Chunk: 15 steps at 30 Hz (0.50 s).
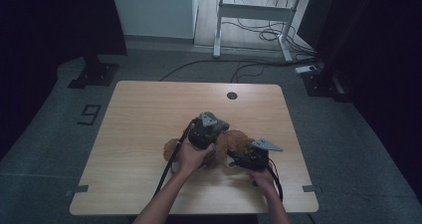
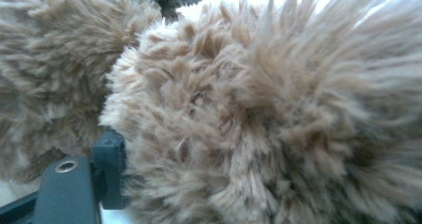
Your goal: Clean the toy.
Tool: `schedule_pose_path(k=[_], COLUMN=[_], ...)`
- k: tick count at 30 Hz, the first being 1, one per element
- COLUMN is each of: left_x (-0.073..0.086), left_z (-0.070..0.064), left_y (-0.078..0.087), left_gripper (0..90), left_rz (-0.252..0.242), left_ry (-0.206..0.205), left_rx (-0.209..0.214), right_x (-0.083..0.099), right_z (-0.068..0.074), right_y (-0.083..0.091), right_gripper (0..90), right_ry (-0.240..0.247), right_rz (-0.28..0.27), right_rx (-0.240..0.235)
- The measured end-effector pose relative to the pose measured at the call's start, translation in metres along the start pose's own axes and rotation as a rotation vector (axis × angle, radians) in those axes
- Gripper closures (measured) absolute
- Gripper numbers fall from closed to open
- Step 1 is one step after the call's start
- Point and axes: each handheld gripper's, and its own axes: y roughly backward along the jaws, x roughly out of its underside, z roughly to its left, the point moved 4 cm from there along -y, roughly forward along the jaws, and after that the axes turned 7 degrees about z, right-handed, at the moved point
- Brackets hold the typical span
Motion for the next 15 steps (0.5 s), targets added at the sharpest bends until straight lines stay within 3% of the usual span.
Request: schedule_pose_path(k=[5,9,15], left_x=[0.003,0.012,0.023], left_z=[0.003,0.007,0.021], left_y=[0.004,0.011,0.024], left_gripper=[81.9,81.9,81.9], left_rz=[0.011,-0.002,-0.017], left_ry=[-0.023,-0.066,-0.049], left_rx=[-0.02,-0.058,-0.097], right_x=[0.0,0.0,0.0], right_z=[0.0,0.001,0.001], right_y=[0.0,0.001,0.0], right_gripper=[21.7,21.7,21.6], right_ry=[0.005,0.009,0.011], right_rz=[0.0,0.004,0.003], right_rx=[-0.002,-0.002,-0.004])
